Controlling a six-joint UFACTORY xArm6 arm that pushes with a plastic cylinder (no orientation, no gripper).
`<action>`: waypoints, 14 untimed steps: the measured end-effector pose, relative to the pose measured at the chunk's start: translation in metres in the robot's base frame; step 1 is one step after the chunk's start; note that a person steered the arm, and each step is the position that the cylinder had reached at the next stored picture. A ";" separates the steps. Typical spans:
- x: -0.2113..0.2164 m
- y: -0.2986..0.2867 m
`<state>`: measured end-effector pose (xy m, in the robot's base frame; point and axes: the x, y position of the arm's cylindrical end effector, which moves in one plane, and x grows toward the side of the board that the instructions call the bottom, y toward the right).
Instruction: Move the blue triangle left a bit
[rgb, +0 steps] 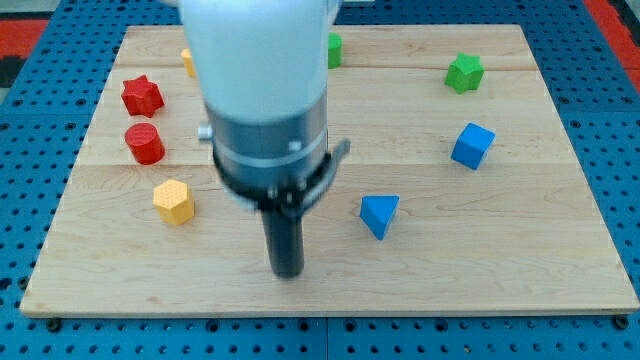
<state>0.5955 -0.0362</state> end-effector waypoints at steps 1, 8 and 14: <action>0.023 0.002; 0.005 0.293; -0.051 0.254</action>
<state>0.5441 0.2182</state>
